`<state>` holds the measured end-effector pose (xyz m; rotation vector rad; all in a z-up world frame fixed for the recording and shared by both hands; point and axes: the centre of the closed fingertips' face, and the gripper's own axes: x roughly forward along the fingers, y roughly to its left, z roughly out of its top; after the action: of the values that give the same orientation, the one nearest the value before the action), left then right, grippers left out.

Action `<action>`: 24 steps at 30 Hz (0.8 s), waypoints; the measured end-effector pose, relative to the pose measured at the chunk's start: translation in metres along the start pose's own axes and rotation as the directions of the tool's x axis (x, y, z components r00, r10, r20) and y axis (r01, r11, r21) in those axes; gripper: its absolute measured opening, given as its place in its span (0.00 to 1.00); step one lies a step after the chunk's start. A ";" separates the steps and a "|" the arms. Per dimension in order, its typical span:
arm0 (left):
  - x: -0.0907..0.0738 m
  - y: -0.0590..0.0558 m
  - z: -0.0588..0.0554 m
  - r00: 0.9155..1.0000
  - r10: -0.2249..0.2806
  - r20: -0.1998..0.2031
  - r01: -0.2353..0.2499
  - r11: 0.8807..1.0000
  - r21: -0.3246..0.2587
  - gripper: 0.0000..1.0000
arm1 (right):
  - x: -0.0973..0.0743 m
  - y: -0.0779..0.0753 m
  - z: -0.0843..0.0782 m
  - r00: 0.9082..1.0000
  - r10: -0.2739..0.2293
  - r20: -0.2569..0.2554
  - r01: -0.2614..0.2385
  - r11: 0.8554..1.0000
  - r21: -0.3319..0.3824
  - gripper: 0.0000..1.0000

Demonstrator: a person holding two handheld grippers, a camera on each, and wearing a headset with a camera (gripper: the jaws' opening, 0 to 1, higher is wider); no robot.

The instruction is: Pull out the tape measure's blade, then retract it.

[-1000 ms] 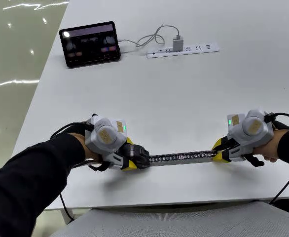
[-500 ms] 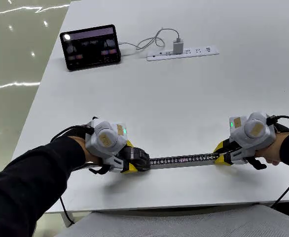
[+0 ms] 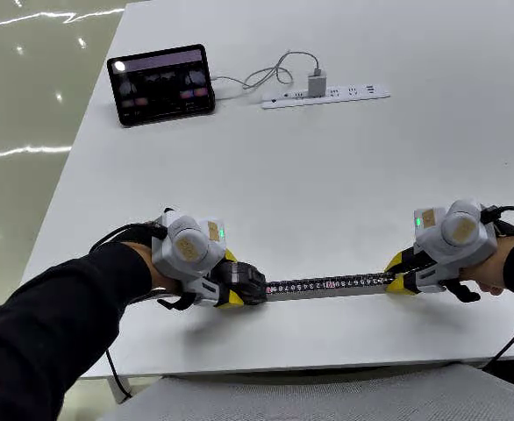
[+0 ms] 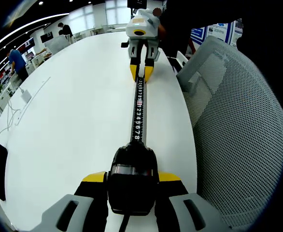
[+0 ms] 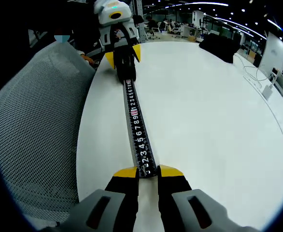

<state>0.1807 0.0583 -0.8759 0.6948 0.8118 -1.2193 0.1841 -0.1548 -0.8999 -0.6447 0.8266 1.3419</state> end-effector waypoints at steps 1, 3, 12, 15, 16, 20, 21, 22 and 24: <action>0.000 0.000 0.000 1.000 0.000 0.000 0.000 1.000 0.000 0.33 | 0.000 0.000 0.000 1.000 0.000 0.001 0.000 1.000 -0.002 0.10; 0.000 0.000 0.000 1.000 0.000 -0.001 0.000 1.000 0.000 0.33 | -0.001 -0.001 -0.002 1.000 0.000 -0.001 0.000 1.000 0.001 0.10; 0.000 0.000 0.000 1.000 0.002 -0.001 -0.002 1.000 0.000 0.33 | -0.004 -0.002 -0.005 1.000 -0.001 -0.005 0.001 1.000 0.008 0.10; 0.000 0.000 0.000 1.000 0.002 -0.001 -0.002 1.000 0.000 0.33 | -0.004 -0.003 -0.005 1.000 -0.001 -0.005 0.001 1.000 0.010 0.10; 0.000 0.000 0.000 1.000 0.002 -0.001 -0.002 1.000 0.000 0.33 | -0.004 -0.003 -0.005 1.000 -0.001 -0.004 0.001 1.000 0.011 0.10; 0.000 0.000 0.000 1.000 0.002 0.000 -0.002 1.000 0.000 0.33 | -0.005 -0.004 -0.006 1.000 -0.001 -0.003 0.001 1.000 0.013 0.10; 0.000 0.000 0.000 1.000 0.002 -0.001 -0.002 1.000 0.000 0.33 | -0.006 -0.004 -0.006 1.000 -0.001 -0.003 0.001 1.000 0.013 0.10; -0.001 0.000 0.000 1.000 0.001 -0.001 -0.001 1.000 0.000 0.33 | -0.006 -0.004 -0.006 1.000 -0.001 -0.002 0.001 1.000 0.013 0.10; -0.001 0.000 0.000 1.000 0.001 0.000 -0.001 1.000 0.000 0.33 | -0.007 -0.004 -0.007 1.000 -0.001 -0.003 0.001 1.000 0.015 0.10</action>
<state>0.1803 0.0583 -0.8752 0.6954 0.8115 -1.2179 0.1873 -0.1646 -0.8983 -0.6356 0.8379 1.3329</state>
